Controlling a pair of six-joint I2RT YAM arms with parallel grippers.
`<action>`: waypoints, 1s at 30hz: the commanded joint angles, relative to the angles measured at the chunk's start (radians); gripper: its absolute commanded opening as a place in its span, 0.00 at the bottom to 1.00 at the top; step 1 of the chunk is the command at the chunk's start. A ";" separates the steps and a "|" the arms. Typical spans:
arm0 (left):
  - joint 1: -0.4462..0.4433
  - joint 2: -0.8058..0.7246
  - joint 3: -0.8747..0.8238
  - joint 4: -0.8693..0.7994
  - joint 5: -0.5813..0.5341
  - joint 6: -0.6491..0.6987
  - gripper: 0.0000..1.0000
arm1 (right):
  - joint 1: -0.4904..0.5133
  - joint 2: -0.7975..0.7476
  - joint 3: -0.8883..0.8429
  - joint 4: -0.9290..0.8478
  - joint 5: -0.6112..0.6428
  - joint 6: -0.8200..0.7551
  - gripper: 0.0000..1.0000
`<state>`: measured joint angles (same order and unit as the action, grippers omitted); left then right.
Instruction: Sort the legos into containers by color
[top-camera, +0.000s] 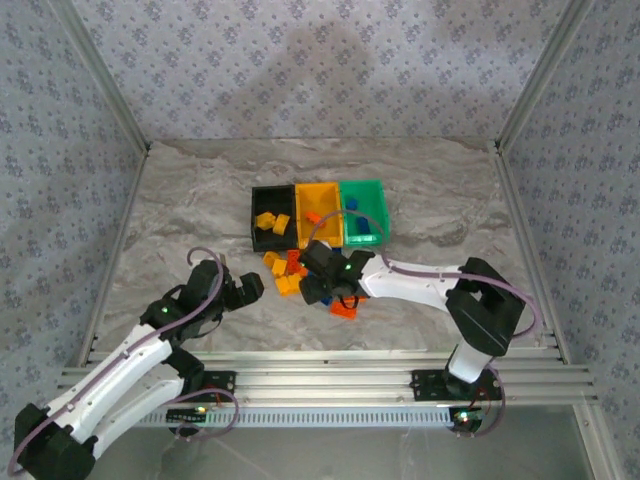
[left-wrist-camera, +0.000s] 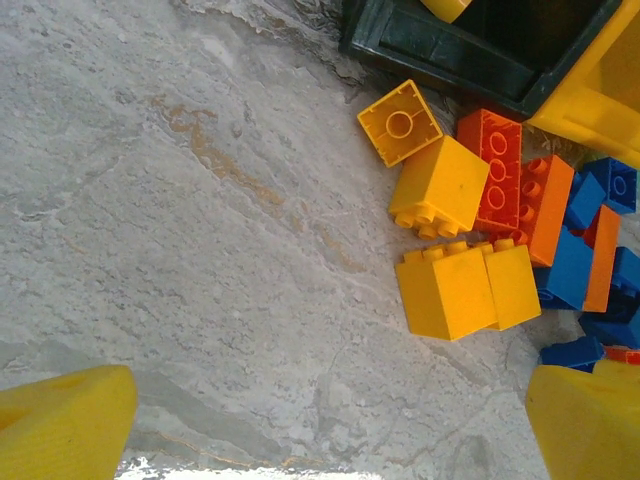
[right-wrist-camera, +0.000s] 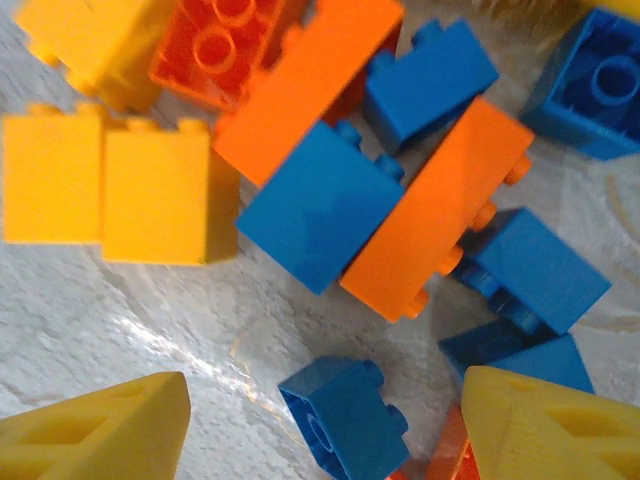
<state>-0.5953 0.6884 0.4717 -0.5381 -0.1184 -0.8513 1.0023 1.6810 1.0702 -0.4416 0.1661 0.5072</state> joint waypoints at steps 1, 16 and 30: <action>0.008 -0.002 0.002 0.006 -0.016 -0.009 1.00 | 0.008 0.030 0.026 -0.071 0.026 -0.018 0.71; 0.008 0.013 -0.007 0.018 -0.015 -0.024 1.00 | 0.033 0.148 0.026 -0.029 0.035 -0.016 0.55; 0.007 0.051 -0.001 0.032 0.006 -0.034 1.00 | 0.041 -0.082 -0.039 0.008 0.079 -0.005 0.28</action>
<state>-0.5953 0.7341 0.4614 -0.5205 -0.1204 -0.8707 1.0431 1.7077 1.0378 -0.4309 0.2058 0.4835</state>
